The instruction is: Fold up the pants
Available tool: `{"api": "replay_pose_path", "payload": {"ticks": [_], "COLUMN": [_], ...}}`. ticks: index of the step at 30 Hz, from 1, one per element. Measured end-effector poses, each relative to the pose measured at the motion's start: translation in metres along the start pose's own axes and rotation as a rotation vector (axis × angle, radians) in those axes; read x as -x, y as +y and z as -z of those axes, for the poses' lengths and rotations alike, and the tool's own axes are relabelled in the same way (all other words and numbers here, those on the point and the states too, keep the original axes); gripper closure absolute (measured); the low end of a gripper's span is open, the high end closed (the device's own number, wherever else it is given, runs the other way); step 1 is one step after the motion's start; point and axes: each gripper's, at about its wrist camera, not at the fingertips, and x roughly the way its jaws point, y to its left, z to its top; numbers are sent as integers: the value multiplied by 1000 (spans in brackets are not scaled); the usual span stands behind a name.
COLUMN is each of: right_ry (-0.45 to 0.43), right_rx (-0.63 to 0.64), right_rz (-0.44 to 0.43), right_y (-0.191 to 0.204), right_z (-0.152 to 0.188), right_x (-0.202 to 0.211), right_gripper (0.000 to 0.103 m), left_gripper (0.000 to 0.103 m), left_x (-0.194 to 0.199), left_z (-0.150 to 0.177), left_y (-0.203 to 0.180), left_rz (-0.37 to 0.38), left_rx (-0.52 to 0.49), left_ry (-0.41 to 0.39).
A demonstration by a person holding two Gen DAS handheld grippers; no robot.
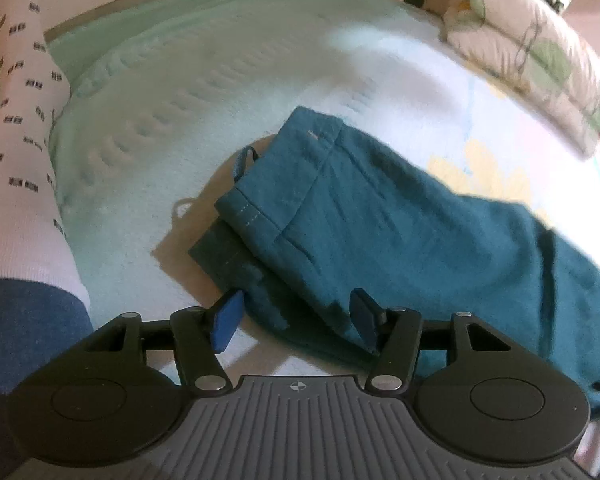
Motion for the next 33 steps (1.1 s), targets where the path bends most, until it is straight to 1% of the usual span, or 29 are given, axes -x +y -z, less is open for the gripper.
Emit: {"api": "replay_pose_path", "payload": {"ticks": [3, 6, 8, 9, 11, 13, 15, 17, 19, 24, 27, 28, 30, 32, 33], "right_ry": [0, -1, -3, -3, -4, -3, -3, -3, -4, -4, -3, -3, -3, -4, -4], "right_rx": [4, 13, 17, 19, 18, 16, 13, 14, 15, 11, 5, 3, -4, -13, -16], "right_rz": [1, 7, 11, 12, 13, 11, 12, 13, 13, 10, 3, 0, -7, -16, -20], "right_y": [0, 1, 2, 2, 3, 2, 3, 4, 4, 3, 2, 1, -2, -4, -5], "right_z": [0, 0, 0, 0, 0, 0, 0, 0, 0, -1, -1, -1, -2, -1, -1], "right_x": [0, 0, 0, 1, 1, 1, 1, 1, 1, 1, 1, 1, 1, 1, 1], "right_gripper": [70, 70, 70, 69, 69, 69, 69, 69, 69, 69, 69, 69, 69, 68, 68], "left_gripper": [45, 45, 42, 41, 41, 40, 41, 41, 41, 41, 41, 41, 41, 40, 40], "left_x": [-9, -16, -18, -18, -15, -15, -19, -23, -22, -19, -16, -14, -9, -10, -11], "left_z": [-1, -8, -12, -16, -19, -23, -25, -25, -23, -10, -3, -2, 0, 5, 7], "left_y": [-5, -6, -6, -8, -11, -12, -9, -6, -5, -16, -18, -18, -14, -3, 3], "left_rz": [-30, -26, -15, -12, -22, -28, -25, -27, -25, -63, -78, -83, -82, -72, -56], "left_rx": [-29, -22, -20, -23, -39, -28, -6, 14, 17, -67, -93, -89, -48, 20, 56], "left_ry": [16, 25, 27, 23, -13, -21, -10, -1, -9, -36, -59, -56, -51, -28, -19]}}
